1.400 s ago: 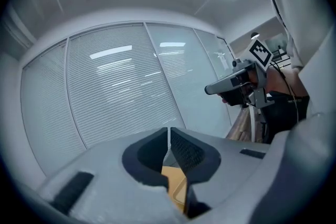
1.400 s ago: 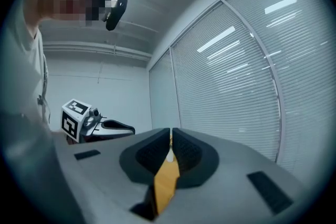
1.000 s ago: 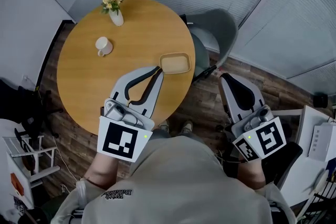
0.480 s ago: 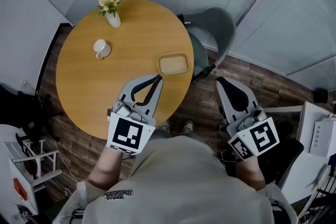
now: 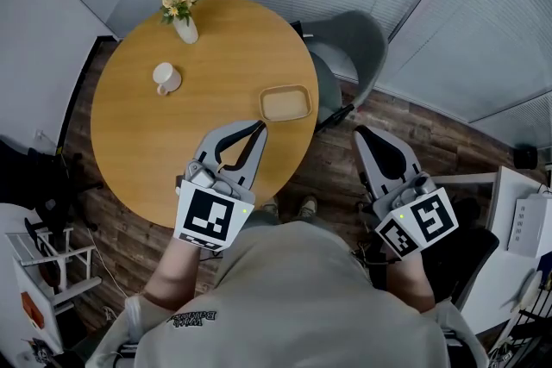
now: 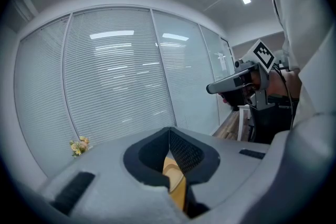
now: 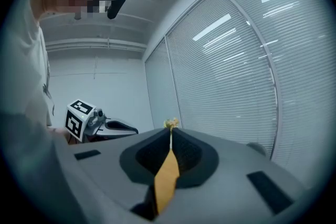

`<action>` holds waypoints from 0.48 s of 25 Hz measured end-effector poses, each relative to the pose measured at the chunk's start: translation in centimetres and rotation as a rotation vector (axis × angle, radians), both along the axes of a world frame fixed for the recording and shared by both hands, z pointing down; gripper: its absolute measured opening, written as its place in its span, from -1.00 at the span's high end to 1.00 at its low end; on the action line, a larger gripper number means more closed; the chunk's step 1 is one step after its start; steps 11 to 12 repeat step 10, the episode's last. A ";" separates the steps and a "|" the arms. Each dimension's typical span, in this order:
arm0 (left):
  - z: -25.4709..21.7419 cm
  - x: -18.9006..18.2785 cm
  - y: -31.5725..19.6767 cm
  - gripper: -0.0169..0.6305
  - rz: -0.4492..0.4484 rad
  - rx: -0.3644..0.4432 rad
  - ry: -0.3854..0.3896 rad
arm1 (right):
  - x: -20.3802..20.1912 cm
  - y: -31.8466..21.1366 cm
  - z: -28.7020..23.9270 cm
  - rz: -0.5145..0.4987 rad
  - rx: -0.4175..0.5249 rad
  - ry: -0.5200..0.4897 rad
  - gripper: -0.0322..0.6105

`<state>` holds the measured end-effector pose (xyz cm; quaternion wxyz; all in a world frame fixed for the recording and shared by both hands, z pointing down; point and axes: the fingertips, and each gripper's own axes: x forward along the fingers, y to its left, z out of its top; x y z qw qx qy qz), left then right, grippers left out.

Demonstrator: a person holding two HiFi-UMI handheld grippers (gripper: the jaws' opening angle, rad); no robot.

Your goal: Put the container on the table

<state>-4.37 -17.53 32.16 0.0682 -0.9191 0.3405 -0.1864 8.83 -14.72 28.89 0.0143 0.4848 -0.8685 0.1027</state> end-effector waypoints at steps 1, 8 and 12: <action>0.0 0.0 0.0 0.87 0.002 0.001 -0.001 | 0.0 0.0 0.0 -0.001 -0.001 0.000 0.79; 0.6 -0.1 -0.2 0.87 0.015 -0.009 -0.020 | -0.5 -0.1 0.1 0.001 0.050 0.154 0.79; 0.6 -0.2 -0.3 0.87 0.017 -0.009 -0.022 | -0.7 -0.2 0.1 -0.002 0.059 0.171 0.79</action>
